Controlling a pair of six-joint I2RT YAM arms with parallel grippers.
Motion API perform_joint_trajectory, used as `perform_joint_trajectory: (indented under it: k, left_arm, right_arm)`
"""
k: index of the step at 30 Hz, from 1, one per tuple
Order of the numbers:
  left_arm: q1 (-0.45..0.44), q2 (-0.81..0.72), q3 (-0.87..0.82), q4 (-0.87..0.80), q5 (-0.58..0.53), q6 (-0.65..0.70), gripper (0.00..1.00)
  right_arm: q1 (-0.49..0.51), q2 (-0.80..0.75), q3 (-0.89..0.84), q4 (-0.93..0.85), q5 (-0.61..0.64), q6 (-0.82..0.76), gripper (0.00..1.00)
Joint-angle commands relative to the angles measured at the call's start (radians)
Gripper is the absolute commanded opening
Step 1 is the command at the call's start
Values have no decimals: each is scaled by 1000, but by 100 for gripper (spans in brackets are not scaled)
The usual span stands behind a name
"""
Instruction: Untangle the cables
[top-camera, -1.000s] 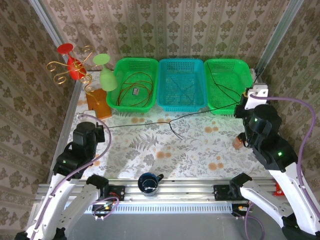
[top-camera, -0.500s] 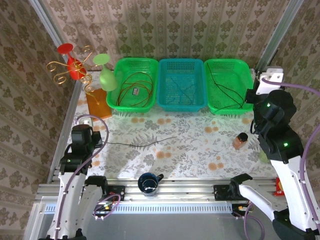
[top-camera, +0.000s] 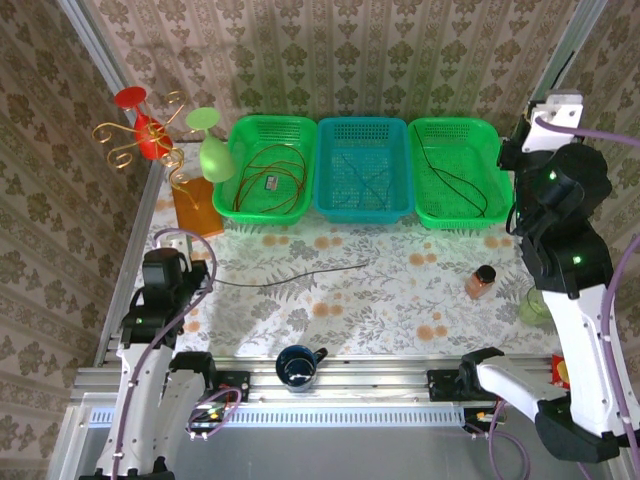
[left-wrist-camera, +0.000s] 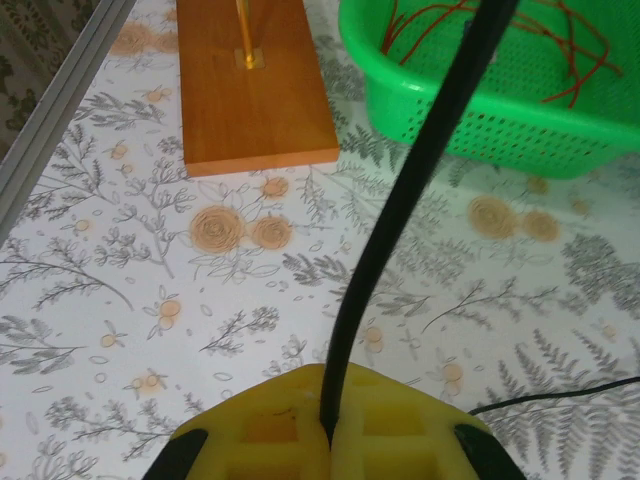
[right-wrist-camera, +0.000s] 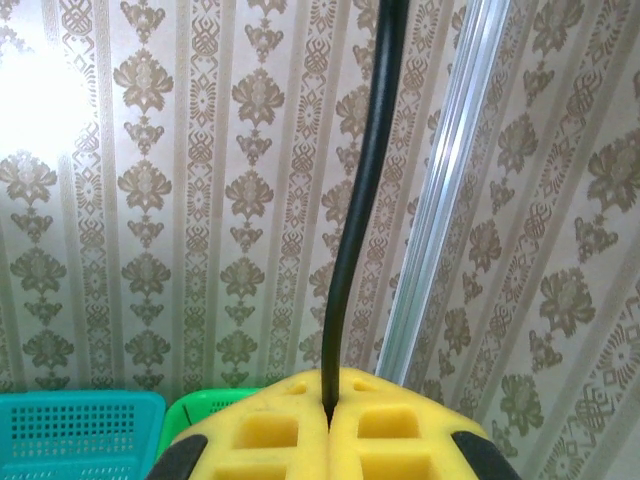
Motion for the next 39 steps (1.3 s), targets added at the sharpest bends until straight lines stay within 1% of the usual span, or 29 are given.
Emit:
perform_joint_trajectory:
  k: [1,9,17,21,23,25,28,31,35,37,39]
  left_arm:
    - [-25,-21,14,39,34,-55,0]
    - [-118,-21,19,52,-9,-104,0]
    - [-162,-15,25,36,-31,-133,0]
    - [-183,-15,28,33,-40,-149,0]
    - [-194,-16,32,29,-43,-155,0]
    - [-207,-16,33,21,-48,-160,0]
    - [-228,-15,35,10,-59,-171,0]
    - [-253,-15,30,7,-79,-189,0]
    - [-290,-14,21,24,-106,-214,0]
    - [-307,-9,21,29,-115,-216,0]
    - [-322,0,28,27,-126,-214,0]
  right_arm:
    - [-19,45,74,71,-27,-12,0]
    - [-27,218,192,119,-69,118,0]
    - [-38,479,454,117,-79,88,0]
    - [-72,552,540,127,-77,99,0]
    - [-94,580,557,137,-74,99,0]
    - [-115,597,537,155,-67,88,0]
    - [-145,601,442,193,-47,89,0]
    - [-150,588,285,219,-61,77,0]
    - [-150,573,79,193,-62,153,0]
    - [-149,574,-12,199,-55,168,0]
    - [-152,593,-68,200,-42,166,0]
